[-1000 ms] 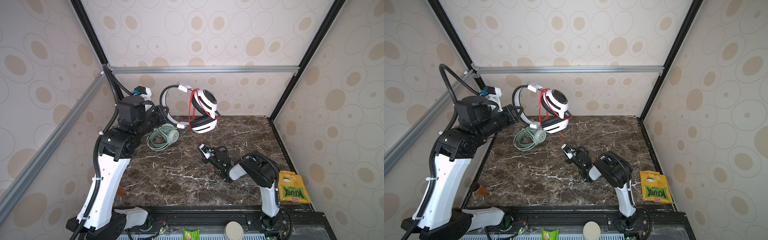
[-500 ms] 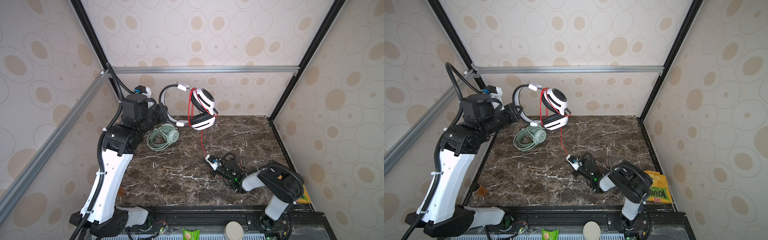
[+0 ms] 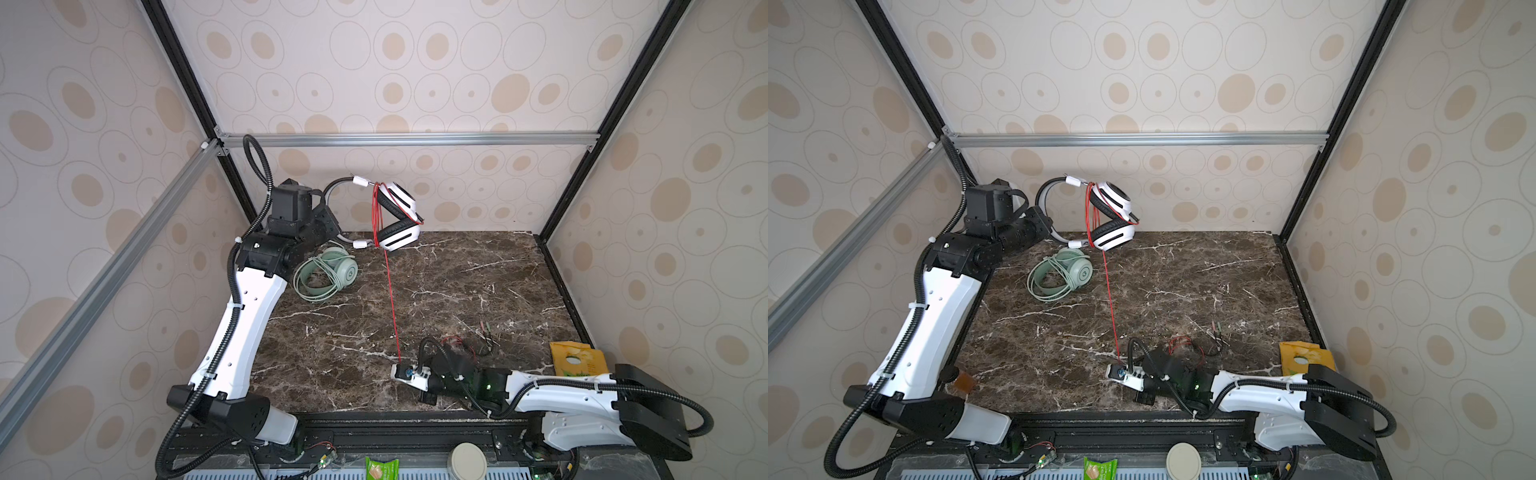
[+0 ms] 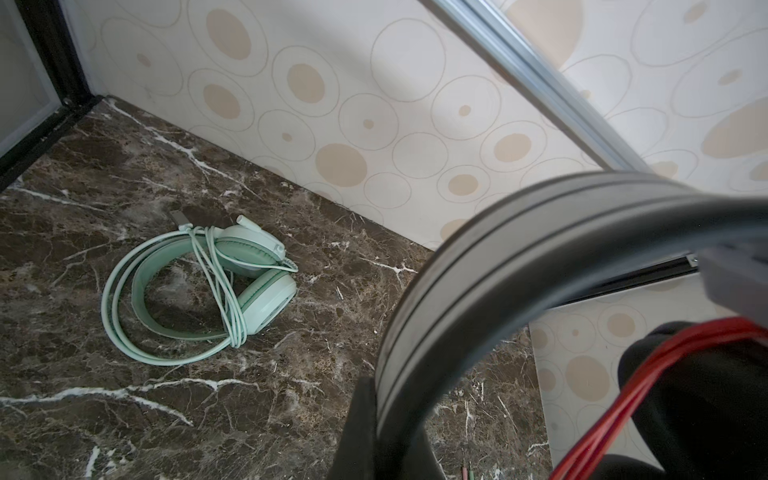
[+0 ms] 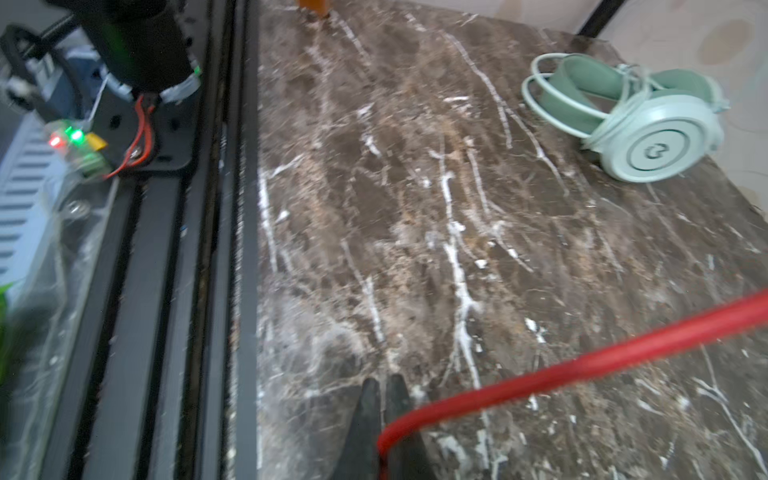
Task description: Wrap the headphones
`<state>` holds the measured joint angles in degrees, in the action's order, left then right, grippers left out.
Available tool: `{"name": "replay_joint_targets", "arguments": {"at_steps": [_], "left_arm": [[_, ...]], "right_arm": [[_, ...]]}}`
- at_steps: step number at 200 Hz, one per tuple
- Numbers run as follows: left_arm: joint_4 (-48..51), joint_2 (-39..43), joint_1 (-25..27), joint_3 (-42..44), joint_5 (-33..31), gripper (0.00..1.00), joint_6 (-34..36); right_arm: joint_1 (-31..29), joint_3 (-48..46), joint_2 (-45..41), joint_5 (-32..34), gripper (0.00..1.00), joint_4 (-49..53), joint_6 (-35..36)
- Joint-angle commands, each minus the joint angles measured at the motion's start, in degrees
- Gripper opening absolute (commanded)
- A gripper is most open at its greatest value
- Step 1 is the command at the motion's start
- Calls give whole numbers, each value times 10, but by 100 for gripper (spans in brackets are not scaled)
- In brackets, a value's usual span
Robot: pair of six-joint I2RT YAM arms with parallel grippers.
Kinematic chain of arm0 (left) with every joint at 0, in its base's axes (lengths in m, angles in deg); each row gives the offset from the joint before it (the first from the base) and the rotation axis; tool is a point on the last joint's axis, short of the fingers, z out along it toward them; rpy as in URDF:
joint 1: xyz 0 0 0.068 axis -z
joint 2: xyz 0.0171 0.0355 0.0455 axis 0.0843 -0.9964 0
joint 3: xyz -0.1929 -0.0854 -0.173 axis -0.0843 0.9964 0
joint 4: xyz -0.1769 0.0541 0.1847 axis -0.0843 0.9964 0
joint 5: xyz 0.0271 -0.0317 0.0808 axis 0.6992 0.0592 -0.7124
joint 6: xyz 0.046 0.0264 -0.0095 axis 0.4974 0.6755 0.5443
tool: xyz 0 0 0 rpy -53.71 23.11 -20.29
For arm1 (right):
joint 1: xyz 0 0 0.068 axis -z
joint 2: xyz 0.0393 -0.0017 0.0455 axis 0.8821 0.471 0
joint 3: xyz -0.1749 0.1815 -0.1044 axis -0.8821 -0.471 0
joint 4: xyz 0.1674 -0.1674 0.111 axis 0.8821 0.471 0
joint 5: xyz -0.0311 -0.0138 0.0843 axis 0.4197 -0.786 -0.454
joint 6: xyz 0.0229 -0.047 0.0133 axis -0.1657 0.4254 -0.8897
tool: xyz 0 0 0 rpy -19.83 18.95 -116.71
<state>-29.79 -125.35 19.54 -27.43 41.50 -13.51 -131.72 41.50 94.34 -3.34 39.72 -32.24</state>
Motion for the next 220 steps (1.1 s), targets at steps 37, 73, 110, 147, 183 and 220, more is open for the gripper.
{"name": "replay_joint_targets", "arguments": {"at_steps": [37, 73, 110, 147, 183, 220], "left_arm": [[-67, -19, -13, 18, -47, 0, -45], [-86, 12, -12, 106, -97, 0, -41], [-105, 59, 2, 225, -148, 0, -38], [-100, 86, 41, 311, -206, 0, -38], [-83, 105, 97, 362, -268, 0, -46], [-67, 104, 175, 390, -314, 0, -60]], "right_arm": [[-122, 77, -13, 131, 0, 189, 41], [-130, 155, -31, 202, 0, 306, 38], [-130, 244, -71, 279, 0, 418, 60], [-122, 300, -126, 348, 0, 442, 123], [-90, 348, -152, 354, 0, 432, 162], [-15, 377, -144, 294, 0, 429, 160]]}}
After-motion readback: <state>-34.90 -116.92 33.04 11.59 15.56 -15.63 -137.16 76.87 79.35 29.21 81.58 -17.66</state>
